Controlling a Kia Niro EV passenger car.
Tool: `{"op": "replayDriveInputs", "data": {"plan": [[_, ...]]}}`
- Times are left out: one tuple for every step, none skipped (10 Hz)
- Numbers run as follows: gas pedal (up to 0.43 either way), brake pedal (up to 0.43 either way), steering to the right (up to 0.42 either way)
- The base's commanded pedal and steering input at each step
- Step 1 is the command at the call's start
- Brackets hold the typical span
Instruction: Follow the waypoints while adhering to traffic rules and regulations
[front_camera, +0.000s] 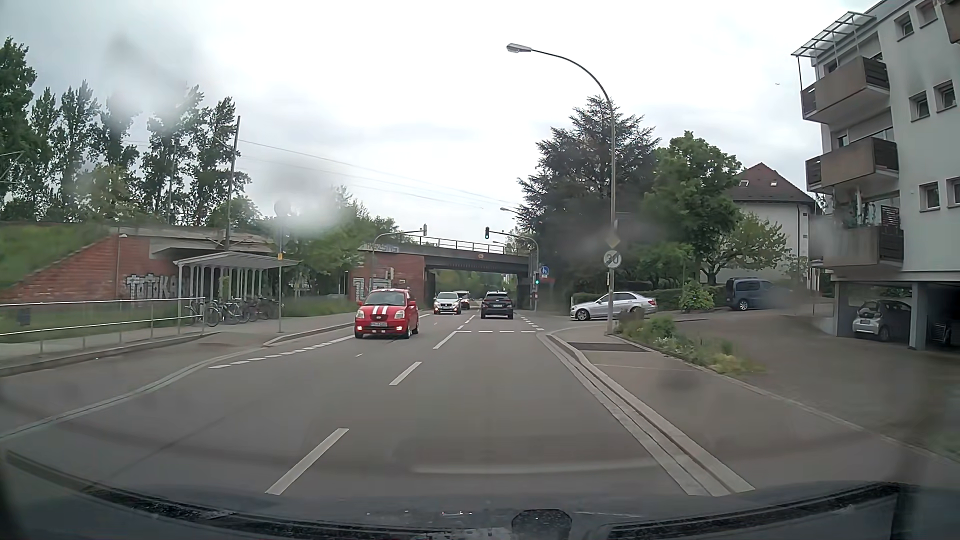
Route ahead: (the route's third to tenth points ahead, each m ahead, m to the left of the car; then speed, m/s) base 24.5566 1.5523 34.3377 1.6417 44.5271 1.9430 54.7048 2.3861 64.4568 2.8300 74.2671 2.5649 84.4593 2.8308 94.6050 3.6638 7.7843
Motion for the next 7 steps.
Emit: {"op": "replayDriveInputs", "data": {"plan": [[0.059, 0.0, 0.0], [0.059, 0.0, 0.001], [0.059, 0.0, 0.001], [0.059, 0.0, 0.001], [0.059, 0.0, 0.001], [0.059, 0.0, 0.001], [0.059, 0.0, 0.002]]}}
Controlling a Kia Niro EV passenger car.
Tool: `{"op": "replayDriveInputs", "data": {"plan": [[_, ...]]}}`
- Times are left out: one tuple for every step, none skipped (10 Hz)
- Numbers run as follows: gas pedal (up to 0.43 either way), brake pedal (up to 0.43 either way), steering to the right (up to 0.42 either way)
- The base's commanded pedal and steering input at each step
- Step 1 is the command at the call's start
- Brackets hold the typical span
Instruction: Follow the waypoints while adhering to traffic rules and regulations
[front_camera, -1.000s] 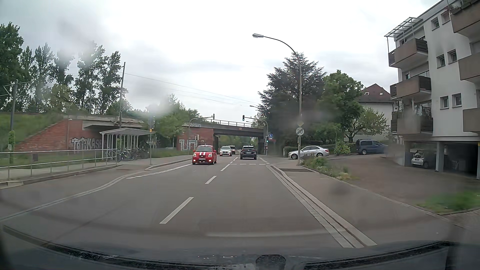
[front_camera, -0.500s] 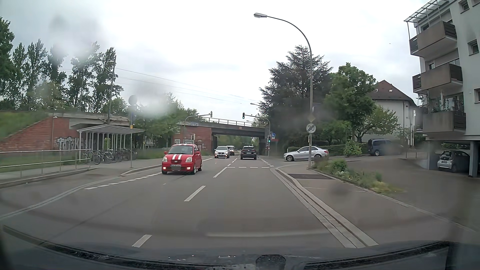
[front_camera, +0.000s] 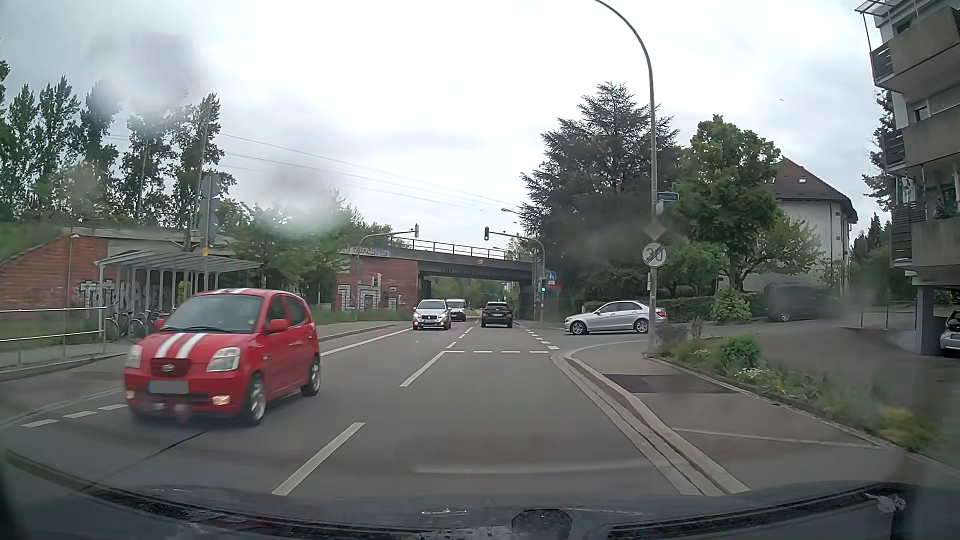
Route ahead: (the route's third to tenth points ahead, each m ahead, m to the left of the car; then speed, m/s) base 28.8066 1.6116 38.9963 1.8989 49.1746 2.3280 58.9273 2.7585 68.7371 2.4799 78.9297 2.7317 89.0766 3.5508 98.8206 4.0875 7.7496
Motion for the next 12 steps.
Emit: {"op": "replayDriveInputs", "data": {"plan": [[0.059, 0.0, 0.002], [0.059, 0.0, 0.003], [0.059, 0.0, 0.003], [0.059, 0.0, 0.003], [0.059, 0.0, 0.004], [0.079, 0.0, 0.004], [0.138, 0.0, 0.004], [0.169, 0.0, 0.004], [0.197, 0.0, 0.005], [0.197, 0.0, 0.004], [0.197, 0.0, 0.005], [0.197, 0.0, 0.004]]}}
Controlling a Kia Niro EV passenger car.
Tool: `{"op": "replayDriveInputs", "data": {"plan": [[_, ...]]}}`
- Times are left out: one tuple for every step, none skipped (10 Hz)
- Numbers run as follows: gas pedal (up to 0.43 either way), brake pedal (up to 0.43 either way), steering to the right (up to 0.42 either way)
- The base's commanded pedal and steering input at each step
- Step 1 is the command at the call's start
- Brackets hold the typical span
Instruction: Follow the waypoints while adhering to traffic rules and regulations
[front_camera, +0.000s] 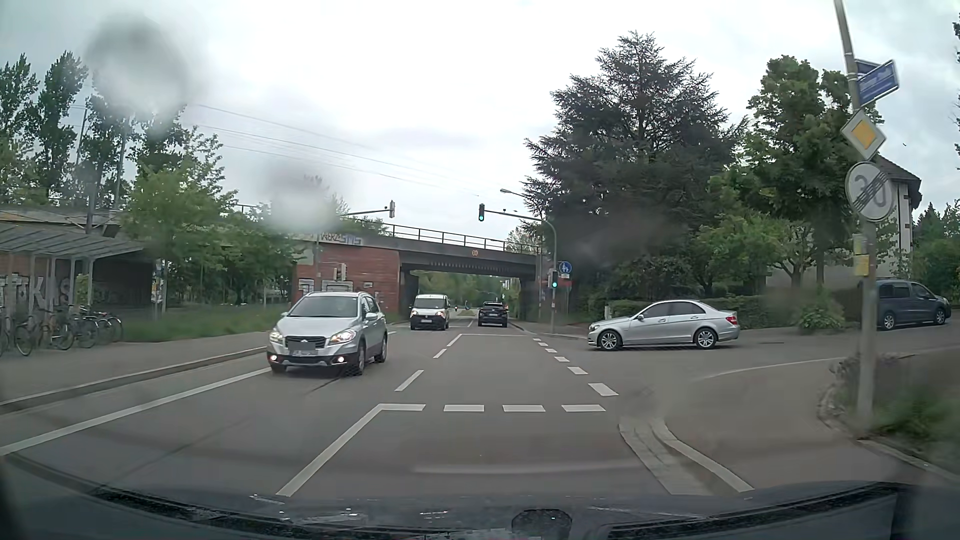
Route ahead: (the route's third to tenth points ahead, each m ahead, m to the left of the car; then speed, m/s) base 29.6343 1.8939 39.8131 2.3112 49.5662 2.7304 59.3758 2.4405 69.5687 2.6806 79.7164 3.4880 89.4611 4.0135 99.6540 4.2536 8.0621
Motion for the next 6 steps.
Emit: {"op": "replayDriveInputs", "data": {"plan": [[0.209, 0.0, 0.005], [0.209, 0.0, 0.004], [0.209, 0.0, 0.004], [0.209, 0.0, 0.004], [0.209, 0.0, 0.004], [0.209, 0.0, 0.004]]}}
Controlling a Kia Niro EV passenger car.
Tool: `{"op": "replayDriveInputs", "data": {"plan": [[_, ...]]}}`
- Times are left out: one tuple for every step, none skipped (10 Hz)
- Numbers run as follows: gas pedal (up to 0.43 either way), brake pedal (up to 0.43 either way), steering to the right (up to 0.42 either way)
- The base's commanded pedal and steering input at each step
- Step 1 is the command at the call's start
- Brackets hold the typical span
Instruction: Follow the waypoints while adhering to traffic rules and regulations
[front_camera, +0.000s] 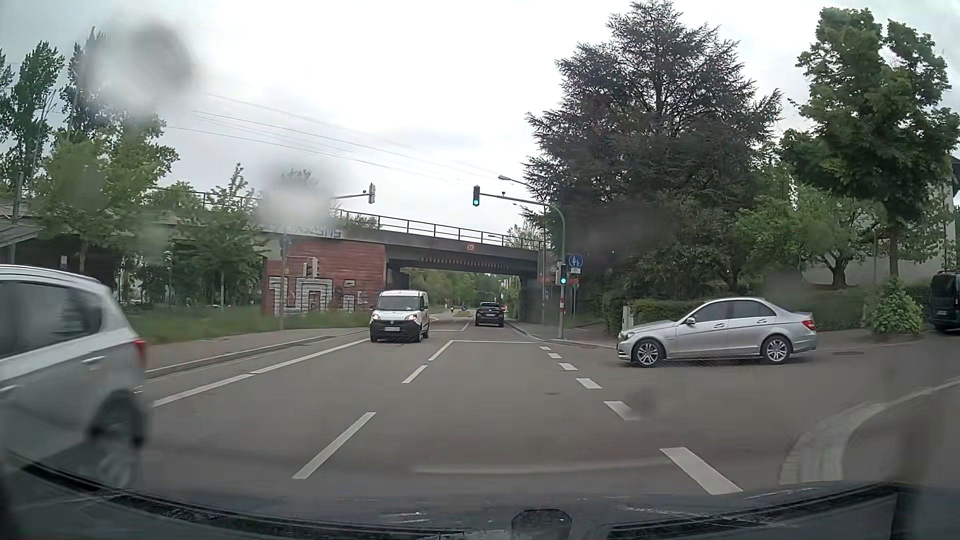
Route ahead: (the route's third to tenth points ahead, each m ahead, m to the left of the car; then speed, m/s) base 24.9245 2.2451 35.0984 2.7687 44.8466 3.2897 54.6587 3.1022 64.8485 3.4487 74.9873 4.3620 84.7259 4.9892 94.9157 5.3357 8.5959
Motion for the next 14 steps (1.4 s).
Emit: {"op": "replayDriveInputs", "data": {"plan": [[0.209, 0.0, 0.002], [0.209, 0.0, 0.0], [0.209, 0.0, 0.0], [0.209, 0.0, -0.001], [0.209, 0.0, -0.002], [0.209, 0.0, -0.002], [0.209, 0.0, -0.002], [0.209, 0.0, -0.002], [0.197, 0.0, -0.002], [0.197, 0.0, -0.002], [0.197, 0.0, -0.003], [0.189, 0.0, -0.002], [0.189, 0.0, -0.002], [0.189, 0.0, -0.002]]}}
